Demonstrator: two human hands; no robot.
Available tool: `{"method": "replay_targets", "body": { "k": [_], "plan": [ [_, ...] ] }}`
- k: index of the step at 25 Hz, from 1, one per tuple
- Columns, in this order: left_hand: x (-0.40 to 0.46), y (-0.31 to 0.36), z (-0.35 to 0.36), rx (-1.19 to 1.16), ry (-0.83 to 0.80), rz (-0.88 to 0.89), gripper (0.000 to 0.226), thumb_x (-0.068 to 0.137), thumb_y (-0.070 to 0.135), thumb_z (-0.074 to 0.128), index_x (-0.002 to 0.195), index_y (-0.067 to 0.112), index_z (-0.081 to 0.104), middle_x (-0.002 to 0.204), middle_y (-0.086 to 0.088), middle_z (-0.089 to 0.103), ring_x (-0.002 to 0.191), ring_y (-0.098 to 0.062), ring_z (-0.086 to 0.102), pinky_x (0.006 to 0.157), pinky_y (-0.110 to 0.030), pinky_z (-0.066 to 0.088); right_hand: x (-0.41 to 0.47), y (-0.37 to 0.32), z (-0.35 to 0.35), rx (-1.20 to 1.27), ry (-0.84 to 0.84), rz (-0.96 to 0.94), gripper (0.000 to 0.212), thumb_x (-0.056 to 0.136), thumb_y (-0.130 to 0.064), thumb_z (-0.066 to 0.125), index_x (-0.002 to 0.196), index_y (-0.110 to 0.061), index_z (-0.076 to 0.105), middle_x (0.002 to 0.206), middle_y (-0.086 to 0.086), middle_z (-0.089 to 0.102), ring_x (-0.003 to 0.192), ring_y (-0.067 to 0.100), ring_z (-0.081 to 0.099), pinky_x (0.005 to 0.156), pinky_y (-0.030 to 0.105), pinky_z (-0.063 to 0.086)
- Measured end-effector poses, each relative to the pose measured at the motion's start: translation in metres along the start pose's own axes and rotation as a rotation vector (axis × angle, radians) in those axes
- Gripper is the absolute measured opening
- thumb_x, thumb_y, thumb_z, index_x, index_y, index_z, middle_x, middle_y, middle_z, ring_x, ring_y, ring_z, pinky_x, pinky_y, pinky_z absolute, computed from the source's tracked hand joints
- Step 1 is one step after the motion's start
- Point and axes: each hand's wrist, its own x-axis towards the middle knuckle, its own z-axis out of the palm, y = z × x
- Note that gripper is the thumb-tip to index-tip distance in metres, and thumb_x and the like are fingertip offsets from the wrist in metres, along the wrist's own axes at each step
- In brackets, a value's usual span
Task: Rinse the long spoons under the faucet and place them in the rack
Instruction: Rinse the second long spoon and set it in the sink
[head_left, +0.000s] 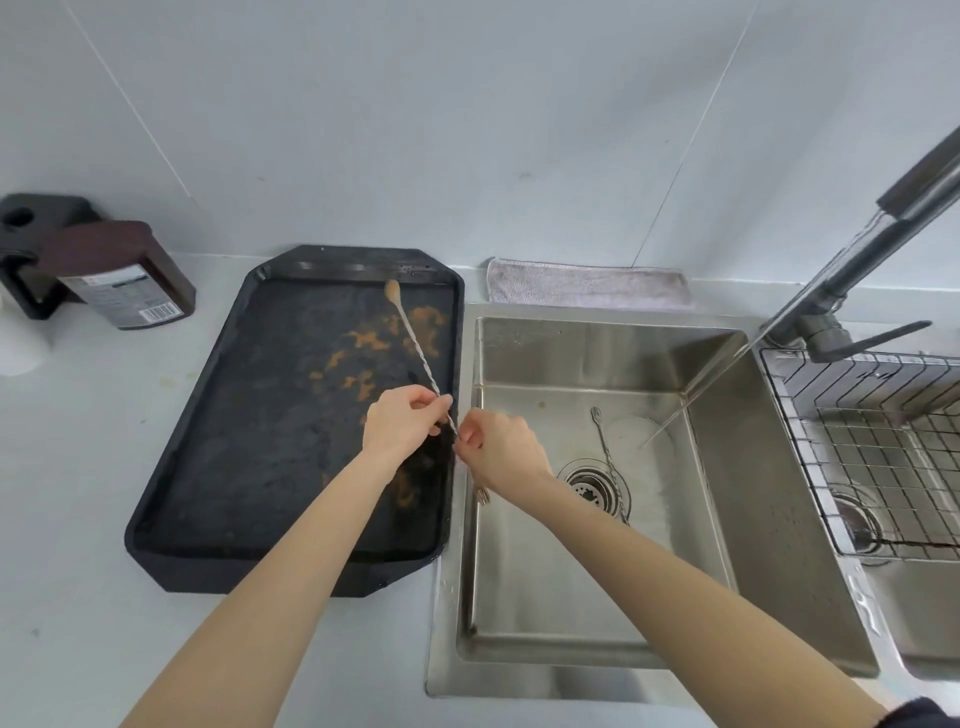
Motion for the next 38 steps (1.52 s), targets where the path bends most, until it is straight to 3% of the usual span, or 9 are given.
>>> {"method": "replay_targets", "body": {
  "k": [5, 9, 12, 14, 18, 25, 31, 34, 38],
  "plan": [
    [-0.024, 0.027, 0.024, -0.192, -0.071, 0.055, 0.021, 0.087, 0.024, 0.059, 0.067, 0.024, 0.064, 0.073, 0.006, 0.066, 0.062, 0.001, 0.064, 0.086, -0.027, 0.046, -0.022, 0.032, -0.023, 0.103, 0.045, 0.057, 0.012, 0.084, -0.019, 0.057, 0.094, -0.013, 0.062, 0.101, 0.011, 0.071, 0.096, 0.031, 0.063, 0.081, 0.035, 0.051],
    [-0.042, 0.052, 0.057, -0.214, -0.155, 0.093, 0.012, 0.086, 0.023, 0.06, 0.079, 0.017, 0.068, 0.079, 0.003, 0.067, 0.066, -0.001, 0.065, 0.074, -0.02, 0.046, -0.043, 0.064, -0.043, 0.163, 0.072, 0.119, 0.005, 0.082, -0.018, 0.059, 0.08, -0.022, 0.058, 0.098, 0.009, 0.071, 0.095, 0.03, 0.062, 0.081, 0.035, 0.05],
    [-0.051, 0.069, 0.087, -0.278, -0.193, 0.115, 0.008, 0.087, 0.02, 0.061, 0.086, 0.015, 0.068, 0.074, 0.005, 0.066, 0.049, 0.01, 0.061, 0.057, -0.003, 0.045, -0.055, 0.093, -0.06, 0.17, 0.102, 0.167, 0.015, 0.08, -0.019, 0.059, 0.07, -0.027, 0.052, 0.095, 0.007, 0.071, 0.095, 0.028, 0.062, 0.082, 0.034, 0.051],
    [-0.056, 0.083, 0.107, -0.293, -0.202, 0.123, 0.009, 0.086, 0.02, 0.061, 0.086, 0.014, 0.069, 0.069, 0.009, 0.065, 0.043, 0.013, 0.059, 0.051, -0.001, 0.042, -0.062, 0.113, -0.071, 0.18, 0.115, 0.198, 0.023, 0.08, -0.019, 0.059, 0.063, -0.031, 0.048, 0.089, 0.004, 0.07, 0.095, 0.027, 0.062, 0.083, 0.033, 0.05],
    [-0.062, 0.119, 0.15, -0.343, -0.224, 0.123, 0.021, 0.086, 0.02, 0.062, 0.098, 0.005, 0.071, 0.07, 0.006, 0.067, 0.042, 0.012, 0.059, 0.047, 0.003, 0.041, -0.075, 0.156, -0.09, 0.177, 0.118, 0.234, 0.012, 0.079, -0.017, 0.056, 0.076, -0.028, 0.056, 0.095, 0.007, 0.071, 0.097, 0.028, 0.062, 0.084, 0.033, 0.05],
    [-0.059, 0.18, 0.188, -0.473, -0.233, 0.134, 0.028, 0.09, 0.018, 0.056, 0.112, 0.003, 0.064, 0.076, 0.005, 0.065, 0.044, 0.012, 0.06, 0.045, 0.001, 0.042, -0.076, 0.205, -0.122, 0.158, 0.125, 0.234, 0.014, 0.084, -0.016, 0.055, 0.094, -0.016, 0.065, 0.101, 0.005, 0.071, 0.098, 0.025, 0.062, 0.077, 0.027, 0.047],
    [-0.046, 0.2, 0.208, -0.488, -0.236, 0.116, 0.03, 0.089, 0.025, 0.058, 0.114, 0.009, 0.064, 0.09, 0.002, 0.069, 0.066, 0.003, 0.064, 0.055, -0.003, 0.047, -0.06, 0.227, -0.128, 0.176, 0.102, 0.256, 0.012, 0.084, -0.016, 0.054, 0.091, -0.017, 0.064, 0.097, 0.003, 0.07, 0.097, 0.025, 0.062, 0.08, 0.029, 0.048],
    [-0.041, 0.202, 0.212, -0.502, -0.242, 0.104, 0.026, 0.09, 0.021, 0.057, 0.111, 0.008, 0.065, 0.079, 0.007, 0.068, 0.059, 0.006, 0.065, 0.055, -0.003, 0.048, -0.051, 0.232, -0.125, 0.173, 0.086, 0.261, 0.009, 0.083, -0.016, 0.054, 0.082, -0.021, 0.06, 0.092, 0.002, 0.069, 0.094, 0.025, 0.063, 0.079, 0.032, 0.051],
    [-0.039, 0.202, 0.213, -0.492, -0.227, 0.104, 0.015, 0.09, 0.02, 0.057, 0.1, 0.015, 0.068, 0.078, 0.011, 0.066, 0.057, 0.008, 0.064, 0.054, -0.003, 0.047, -0.047, 0.237, -0.124, 0.164, 0.085, 0.278, 0.012, 0.084, -0.016, 0.054, 0.091, -0.014, 0.064, 0.097, 0.004, 0.071, 0.095, 0.025, 0.062, 0.078, 0.032, 0.05]
  ]
}}
